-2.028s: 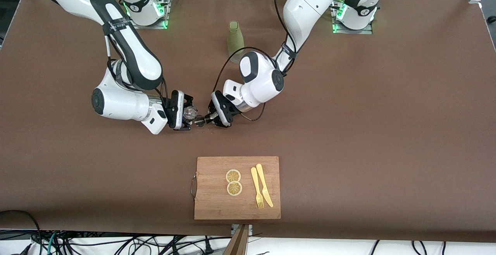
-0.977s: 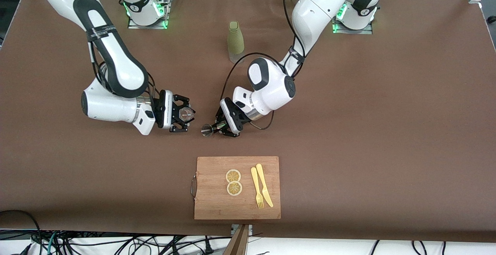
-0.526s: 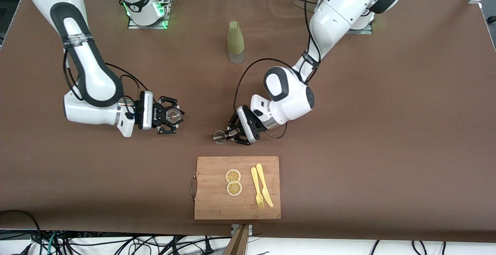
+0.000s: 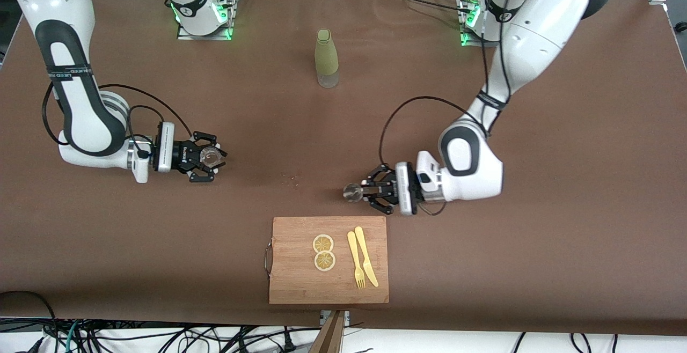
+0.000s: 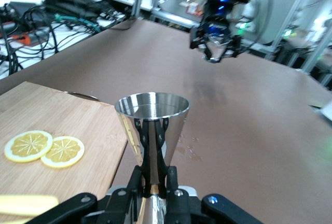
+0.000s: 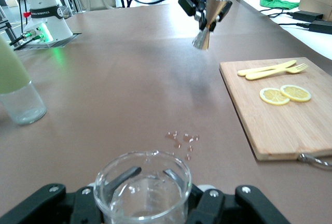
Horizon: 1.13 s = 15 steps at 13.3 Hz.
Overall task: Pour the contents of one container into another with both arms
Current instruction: 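Tilt the beaker upright and carry it back with the right gripper, then lower the jigger with the left gripper while the right gripper sets down the beaker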
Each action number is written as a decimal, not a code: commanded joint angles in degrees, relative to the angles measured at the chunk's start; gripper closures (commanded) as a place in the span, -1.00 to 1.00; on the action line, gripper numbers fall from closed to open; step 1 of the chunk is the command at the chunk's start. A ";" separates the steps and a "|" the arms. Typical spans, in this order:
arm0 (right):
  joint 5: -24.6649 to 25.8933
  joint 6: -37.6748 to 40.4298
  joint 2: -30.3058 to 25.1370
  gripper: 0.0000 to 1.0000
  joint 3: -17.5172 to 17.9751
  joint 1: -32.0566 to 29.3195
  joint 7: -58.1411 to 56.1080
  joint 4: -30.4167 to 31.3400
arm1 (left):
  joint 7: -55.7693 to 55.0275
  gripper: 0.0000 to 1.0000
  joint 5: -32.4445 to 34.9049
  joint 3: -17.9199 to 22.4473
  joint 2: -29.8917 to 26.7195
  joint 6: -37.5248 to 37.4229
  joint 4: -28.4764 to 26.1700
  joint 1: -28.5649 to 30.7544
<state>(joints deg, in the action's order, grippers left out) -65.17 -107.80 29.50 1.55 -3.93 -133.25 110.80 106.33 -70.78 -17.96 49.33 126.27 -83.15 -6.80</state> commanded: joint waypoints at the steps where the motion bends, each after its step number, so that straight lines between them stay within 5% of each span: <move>1: -1.72 4.43 0.20 0.43 -2.59 -0.91 -5.51 1.26 | 6.58 1.00 2.40 1.60 -1.96 -9.51 -3.16 3.71; 9: -1.72 11.73 4.33 0.43 -10.16 -3.98 -18.52 5.30 | 25.12 1.00 20.31 8.72 -1.52 -36.24 -3.07 15.31; 15: -2.68 16.22 7.49 0.37 -13.32 -6.71 -23.54 5.66 | 39.55 1.00 29.73 17.95 0.67 -45.67 -2.98 18.66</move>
<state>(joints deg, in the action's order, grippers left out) -66.38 -93.67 36.83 -10.73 -9.88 -154.85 116.03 141.78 -43.19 -1.78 49.98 82.71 -85.85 11.99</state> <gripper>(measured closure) 0.696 0.784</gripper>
